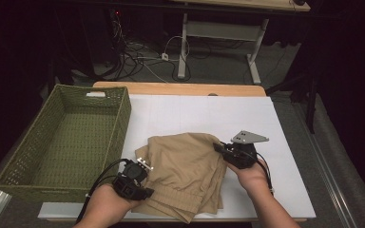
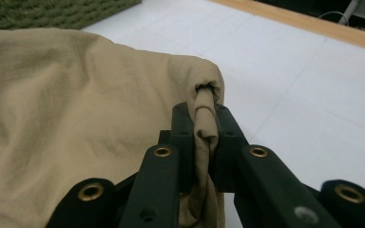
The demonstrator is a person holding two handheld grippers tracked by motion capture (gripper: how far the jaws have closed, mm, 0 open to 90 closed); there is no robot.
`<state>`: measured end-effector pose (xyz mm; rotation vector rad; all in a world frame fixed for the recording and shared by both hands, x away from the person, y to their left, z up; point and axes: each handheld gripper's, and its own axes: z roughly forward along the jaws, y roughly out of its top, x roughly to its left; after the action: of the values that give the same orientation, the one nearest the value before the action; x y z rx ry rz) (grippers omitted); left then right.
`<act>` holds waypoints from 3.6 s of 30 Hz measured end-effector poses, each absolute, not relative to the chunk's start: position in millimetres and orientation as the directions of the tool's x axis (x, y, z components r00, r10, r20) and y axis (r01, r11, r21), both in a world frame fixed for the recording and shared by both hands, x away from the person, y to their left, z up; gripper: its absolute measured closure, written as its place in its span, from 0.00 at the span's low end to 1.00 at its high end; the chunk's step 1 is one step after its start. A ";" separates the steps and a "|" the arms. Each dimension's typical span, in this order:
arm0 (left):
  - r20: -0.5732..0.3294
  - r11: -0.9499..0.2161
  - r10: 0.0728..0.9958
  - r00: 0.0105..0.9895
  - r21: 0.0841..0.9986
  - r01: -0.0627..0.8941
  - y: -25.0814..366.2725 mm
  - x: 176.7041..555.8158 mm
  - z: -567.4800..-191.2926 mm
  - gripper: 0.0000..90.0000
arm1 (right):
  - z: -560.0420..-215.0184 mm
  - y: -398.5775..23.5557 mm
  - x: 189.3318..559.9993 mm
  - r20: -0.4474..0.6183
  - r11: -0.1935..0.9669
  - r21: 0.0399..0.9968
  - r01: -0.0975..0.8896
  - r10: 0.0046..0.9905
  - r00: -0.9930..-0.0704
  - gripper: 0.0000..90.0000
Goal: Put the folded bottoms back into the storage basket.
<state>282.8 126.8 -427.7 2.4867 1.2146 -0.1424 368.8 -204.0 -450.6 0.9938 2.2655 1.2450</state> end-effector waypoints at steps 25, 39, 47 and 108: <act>-0.237 -0.567 0.767 0.597 0.186 0.802 169.6 297.2 -395.1 0.84 | -432.1 -157.1 374.8 0.021 0.373 0.845 0.383 0.692 -0.721 0.93; -0.219 -0.583 0.767 0.604 0.157 0.797 167.5 307.5 -374.7 0.84 | -423.7 -157.8 376.9 0.026 0.364 0.849 0.382 0.694 -0.719 0.93; -0.201 -0.600 0.762 0.615 0.135 0.788 165.5 314.5 -358.1 0.84 | -408.5 -157.5 376.8 0.024 0.363 0.851 0.379 0.695 -0.719 0.92; -0.077 -0.577 0.810 0.581 0.072 0.814 266.9 340.9 -273.2 0.84 | -329.7 -59.6 402.3 0.002 0.359 0.886 0.294 0.631 -0.776 0.92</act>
<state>340.9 266.9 -273.2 2.7042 1.3932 -0.0535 402.3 -59.6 -329.7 0.8139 2.2879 1.3844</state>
